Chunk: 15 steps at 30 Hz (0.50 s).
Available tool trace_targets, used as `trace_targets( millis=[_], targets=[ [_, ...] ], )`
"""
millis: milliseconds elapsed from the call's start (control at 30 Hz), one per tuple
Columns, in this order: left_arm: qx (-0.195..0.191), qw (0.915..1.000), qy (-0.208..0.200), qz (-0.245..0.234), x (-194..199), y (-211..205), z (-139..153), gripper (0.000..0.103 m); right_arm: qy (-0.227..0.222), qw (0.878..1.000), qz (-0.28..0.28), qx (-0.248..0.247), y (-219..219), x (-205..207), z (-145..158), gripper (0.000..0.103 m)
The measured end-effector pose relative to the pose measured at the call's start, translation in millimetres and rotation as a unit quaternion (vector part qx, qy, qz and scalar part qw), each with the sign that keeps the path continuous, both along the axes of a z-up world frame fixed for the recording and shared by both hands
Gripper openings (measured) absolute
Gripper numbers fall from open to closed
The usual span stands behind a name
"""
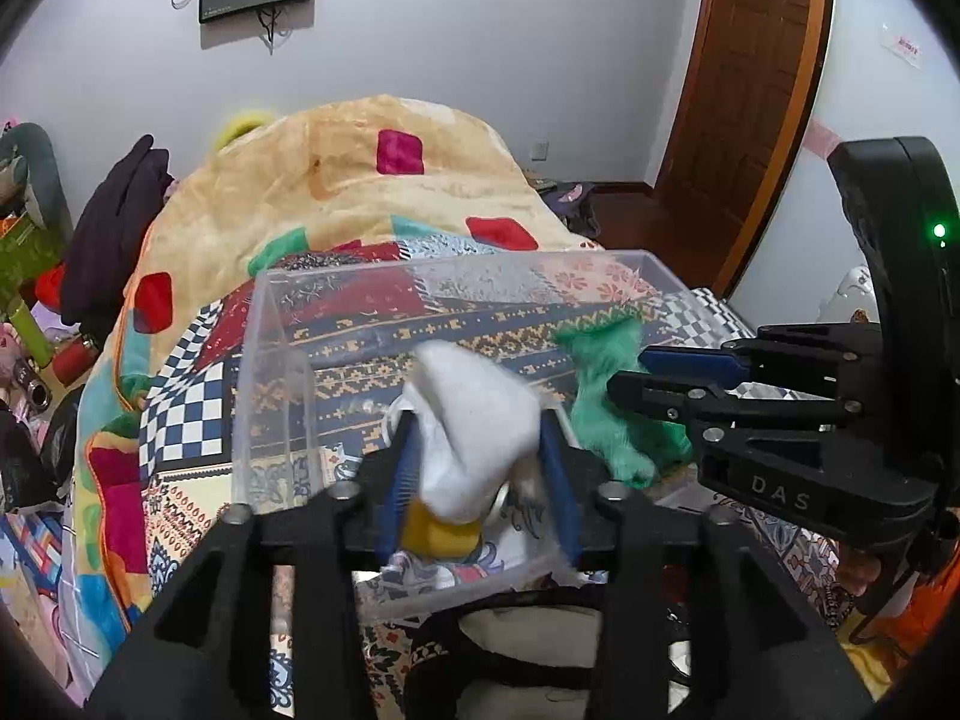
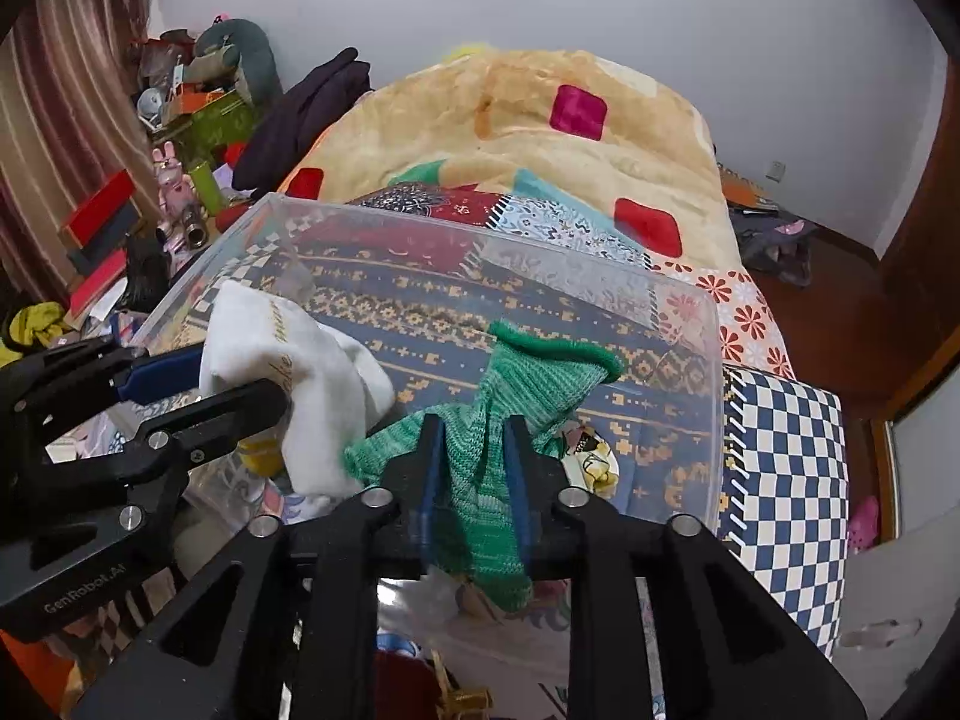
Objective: Organize soft objects
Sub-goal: 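Place the white cloth into the box with the left tool while the right tool drops the glove in, then grasp the black-strapped white bag with the left tool while the right tool grasps the red pouch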
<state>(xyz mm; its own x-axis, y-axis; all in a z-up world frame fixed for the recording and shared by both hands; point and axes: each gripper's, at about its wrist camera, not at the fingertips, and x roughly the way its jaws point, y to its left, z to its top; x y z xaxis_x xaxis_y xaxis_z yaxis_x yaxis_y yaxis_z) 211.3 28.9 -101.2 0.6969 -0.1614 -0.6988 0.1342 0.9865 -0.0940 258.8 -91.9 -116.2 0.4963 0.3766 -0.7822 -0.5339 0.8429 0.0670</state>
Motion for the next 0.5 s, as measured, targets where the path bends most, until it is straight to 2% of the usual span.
trace_targets(
  millis=[100,233,300,367,400,433,467,500],
  targets=[
    [0.001,0.9999,-0.016,0.003,-8.9,1.7,10.0,0.056,-0.015,1.000,-0.001,0.001,-5.0,-5.6,9.9,0.027],
    [0.006,0.9990,-0.044,0.007,-25.5,4.2,26.6,0.062,-0.043,0.999,-0.008,0.014,-17.5,-18.3,29.2,0.049],
    [0.006,0.9984,-0.056,0.008,-35.5,6.2,34.8,0.062,-0.058,0.998,-0.011,0.024,-26.0,-27.1,39.6,0.055],
    [0.005,0.9979,-0.064,0.008,-44.2,7.4,41.0,0.064,-0.071,0.997,-0.014,0.034,-34.5,-35.7,48.9,0.056],
    [0.004,0.9976,-0.068,0.009,-50.0,8.1,43.8,0.069,-0.076,0.996,-0.015,0.039,-38.7,-39.9,53.3,0.057],
    [0.003,0.9973,-0.072,0.010,-55.3,8.7,46.3,0.079,-0.080,0.996,-0.015,0.044,-42.2,-44.7,56.9,0.058],
    [0.001,0.9969,-0.078,0.012,-60.2,9.1,48.2,0.082,-0.085,0.995,-0.016,0.048,-45.1,-50.4,59.9,0.060],
    [-0.002,0.9963,-0.085,0.014,-67.3,9.4,50.1,0.086,-0.091,0.994,-0.017,0.051,-46.9,-55.3,62.2,0.066]
  ],
)
